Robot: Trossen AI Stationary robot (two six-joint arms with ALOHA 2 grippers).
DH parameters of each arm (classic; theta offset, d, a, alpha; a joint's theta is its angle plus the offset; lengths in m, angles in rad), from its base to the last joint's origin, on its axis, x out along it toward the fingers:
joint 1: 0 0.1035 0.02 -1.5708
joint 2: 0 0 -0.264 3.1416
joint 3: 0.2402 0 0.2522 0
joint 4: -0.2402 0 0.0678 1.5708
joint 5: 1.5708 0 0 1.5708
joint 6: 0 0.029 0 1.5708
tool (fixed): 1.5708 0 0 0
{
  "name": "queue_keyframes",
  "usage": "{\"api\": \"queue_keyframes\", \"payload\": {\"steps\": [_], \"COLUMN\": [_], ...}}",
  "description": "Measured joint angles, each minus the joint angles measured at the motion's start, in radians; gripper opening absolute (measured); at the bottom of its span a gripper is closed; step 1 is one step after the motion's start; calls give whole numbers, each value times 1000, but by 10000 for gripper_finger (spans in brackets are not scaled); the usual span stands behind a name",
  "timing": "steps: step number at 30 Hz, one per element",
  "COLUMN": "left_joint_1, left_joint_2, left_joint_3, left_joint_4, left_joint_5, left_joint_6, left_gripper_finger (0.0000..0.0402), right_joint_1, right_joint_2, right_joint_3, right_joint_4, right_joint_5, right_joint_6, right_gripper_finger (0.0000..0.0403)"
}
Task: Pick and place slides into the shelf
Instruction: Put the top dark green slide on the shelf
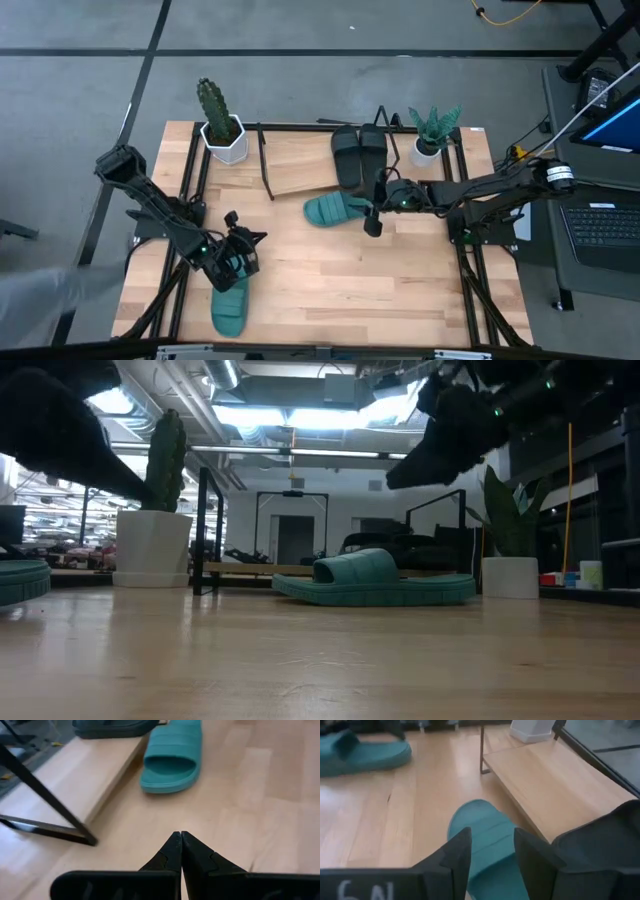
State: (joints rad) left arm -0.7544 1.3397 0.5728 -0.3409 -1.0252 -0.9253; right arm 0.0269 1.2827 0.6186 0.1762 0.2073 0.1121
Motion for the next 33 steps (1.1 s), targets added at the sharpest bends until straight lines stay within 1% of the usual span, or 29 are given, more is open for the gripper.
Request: {"api": "queue_keyframes", "payload": {"steps": [3, 6, 8, 10, 12, 17, 22, 24, 29, 33], "left_joint_1": [15, 53, 89, 129, 170, 262, 317, 328, 338, 338], "left_joint_2": [-4, -4, -4, -4, -4, -4, -4, -4, -4, -4], "left_joint_3": [-69, -137, -177, -210, -232, -242, -243, -243, -243, -243], "left_joint_4": [205, 438, 573, 681, 753, 808, 803, 803, 803, 803], "left_joint_5": [22, 94, 149, 210, 258, 346, 422, 443, 446, 446], "left_joint_6": [86, 230, 327, 414, 481, 568, 585, 596, 598, 622], "left_gripper_finger": [0, 0, 0, 0, 0, 0, 0, 0, 0, 0], "right_joint_1": [-15, -28, -30, -30, -29, -29, -29, -30, -30, -30], "right_joint_2": [0, 0, 0, 0, 2, 68, 195, 226, 275, 296], "right_joint_3": [-60, -99, -108, -115, -116, -116, -116, -116, -116, -116], "right_joint_4": [84, 102, 105, 105, 106, 137, 273, 312, 331, 354], "right_joint_5": [0, -2, -30, -53, -54, -52, -52, -52, -52, -53], "right_joint_6": [61, 145, 188, 219, 225, 225, 217, 204, 255, 263], "right_gripper_finger": [149, 149, 149, 149, 149, 149, 149, 149, 149, 149]}}
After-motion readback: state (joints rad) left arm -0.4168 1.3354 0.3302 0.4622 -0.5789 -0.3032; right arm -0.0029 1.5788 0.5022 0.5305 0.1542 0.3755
